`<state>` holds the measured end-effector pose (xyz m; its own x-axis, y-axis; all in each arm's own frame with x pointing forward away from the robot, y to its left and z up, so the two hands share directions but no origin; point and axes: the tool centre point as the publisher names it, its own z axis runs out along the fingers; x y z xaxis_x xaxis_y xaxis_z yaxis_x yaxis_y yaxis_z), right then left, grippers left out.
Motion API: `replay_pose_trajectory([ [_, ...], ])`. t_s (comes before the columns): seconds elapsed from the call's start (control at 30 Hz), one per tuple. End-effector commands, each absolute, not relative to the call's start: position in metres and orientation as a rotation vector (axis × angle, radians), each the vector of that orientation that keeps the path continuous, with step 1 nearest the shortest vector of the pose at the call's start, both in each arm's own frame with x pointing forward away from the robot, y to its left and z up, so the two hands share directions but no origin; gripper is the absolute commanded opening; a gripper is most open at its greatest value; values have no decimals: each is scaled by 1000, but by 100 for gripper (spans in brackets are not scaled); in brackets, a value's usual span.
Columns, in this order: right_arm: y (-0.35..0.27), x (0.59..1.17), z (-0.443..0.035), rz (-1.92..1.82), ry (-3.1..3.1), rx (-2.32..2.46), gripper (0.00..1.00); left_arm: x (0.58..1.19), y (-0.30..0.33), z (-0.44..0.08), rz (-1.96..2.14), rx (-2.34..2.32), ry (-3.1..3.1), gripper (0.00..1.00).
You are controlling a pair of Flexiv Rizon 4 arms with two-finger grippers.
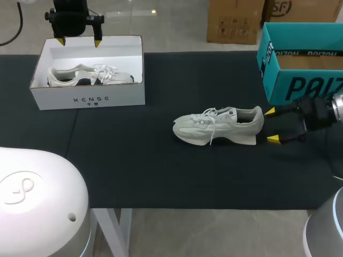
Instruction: Take the shoe out of the shoebox, open the shoe tongue, remove and reinsert the insole, then place the shoe into the shoebox
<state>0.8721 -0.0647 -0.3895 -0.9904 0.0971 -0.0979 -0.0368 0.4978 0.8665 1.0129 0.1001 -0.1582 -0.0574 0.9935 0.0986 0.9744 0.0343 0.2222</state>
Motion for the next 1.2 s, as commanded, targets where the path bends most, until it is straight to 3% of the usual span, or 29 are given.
replay_pose_trajectory([
  [0.03,-61,884,-399,1554,2593,42,100,1013,100,-158,357,2099,2198,100],
  [1.2,-26,888,-423,1712,2513,85,100,1013,100,-158,357,2099,2198,100],
])
